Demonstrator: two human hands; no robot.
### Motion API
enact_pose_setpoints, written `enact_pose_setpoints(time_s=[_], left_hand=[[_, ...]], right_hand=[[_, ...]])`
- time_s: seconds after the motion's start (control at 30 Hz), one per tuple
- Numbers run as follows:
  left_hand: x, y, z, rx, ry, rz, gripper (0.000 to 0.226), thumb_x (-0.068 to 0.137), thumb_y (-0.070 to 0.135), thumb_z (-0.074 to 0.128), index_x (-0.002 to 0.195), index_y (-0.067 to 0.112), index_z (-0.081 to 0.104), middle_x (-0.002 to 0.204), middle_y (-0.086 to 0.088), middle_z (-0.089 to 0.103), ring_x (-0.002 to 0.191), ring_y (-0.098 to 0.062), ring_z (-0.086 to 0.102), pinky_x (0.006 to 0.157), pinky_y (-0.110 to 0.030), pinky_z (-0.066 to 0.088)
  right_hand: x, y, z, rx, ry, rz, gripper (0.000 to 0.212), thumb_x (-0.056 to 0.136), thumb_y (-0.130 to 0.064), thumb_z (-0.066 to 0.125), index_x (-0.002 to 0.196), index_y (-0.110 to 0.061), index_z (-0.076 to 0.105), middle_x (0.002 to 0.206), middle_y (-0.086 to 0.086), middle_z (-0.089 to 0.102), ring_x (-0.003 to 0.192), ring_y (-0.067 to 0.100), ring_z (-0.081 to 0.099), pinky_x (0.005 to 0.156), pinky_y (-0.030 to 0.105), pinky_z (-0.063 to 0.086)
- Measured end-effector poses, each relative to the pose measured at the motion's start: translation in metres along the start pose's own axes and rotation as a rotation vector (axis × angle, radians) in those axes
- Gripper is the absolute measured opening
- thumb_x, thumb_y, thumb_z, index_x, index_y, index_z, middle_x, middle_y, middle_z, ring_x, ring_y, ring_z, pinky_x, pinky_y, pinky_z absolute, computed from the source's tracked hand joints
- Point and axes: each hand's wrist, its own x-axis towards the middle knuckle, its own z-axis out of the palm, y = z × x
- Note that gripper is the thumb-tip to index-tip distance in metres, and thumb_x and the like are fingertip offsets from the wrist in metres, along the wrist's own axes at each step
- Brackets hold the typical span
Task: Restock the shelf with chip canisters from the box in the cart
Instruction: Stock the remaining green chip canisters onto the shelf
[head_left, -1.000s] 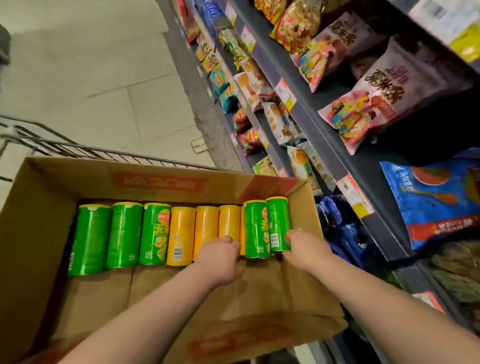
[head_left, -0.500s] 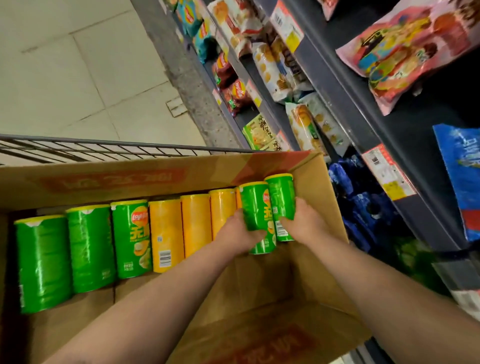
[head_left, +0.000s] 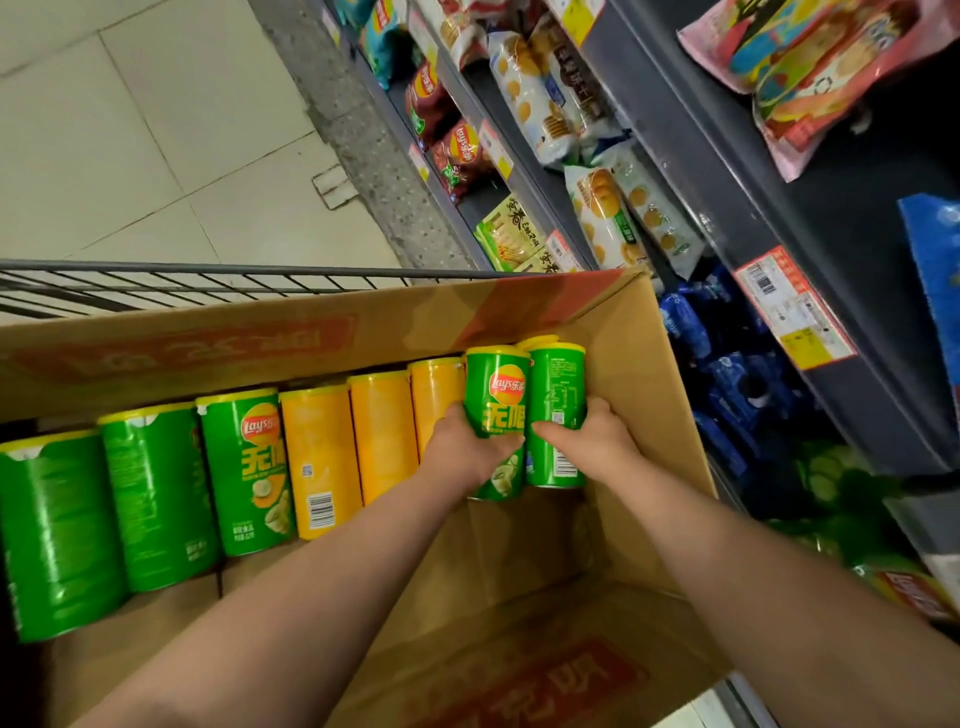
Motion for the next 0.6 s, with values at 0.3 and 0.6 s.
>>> enact_pose_setpoints(time_s=[0.3, 0.6], left_hand=[[-0.041, -0.002, -0.009, -0.125, -0.061, 0.029, 0.060, 0.078, 0.026, 0.076, 0.126, 0.010, 0.043, 0.113, -0.005, 0.061, 0.099, -0.021, 0.061, 0.087, -0.038, 0.053], [-0.080, 0.002, -0.014, -0.132, -0.094, 0.124, 0.054, 0.078, 0.028, 0.075, 0.120, 0.016, 0.044, 0.107, -0.002, 0.060, 0.096, -0.021, 0.063, 0.085, -0.038, 0.054]], right_hand=[[-0.045, 0.007, -0.015, 0.022, 0.018, -0.016, 0.055, 0.078, -0.041, 0.071, 0.121, -0.020, 0.045, 0.113, 0.002, 0.061, 0.098, 0.023, 0.061, 0.085, 0.036, 0.051], [-0.095, 0.017, -0.028, 0.134, 0.072, -0.030, 0.051, 0.078, -0.042, 0.070, 0.115, -0.026, 0.040, 0.107, -0.001, 0.060, 0.095, 0.022, 0.062, 0.088, 0.039, 0.051]])
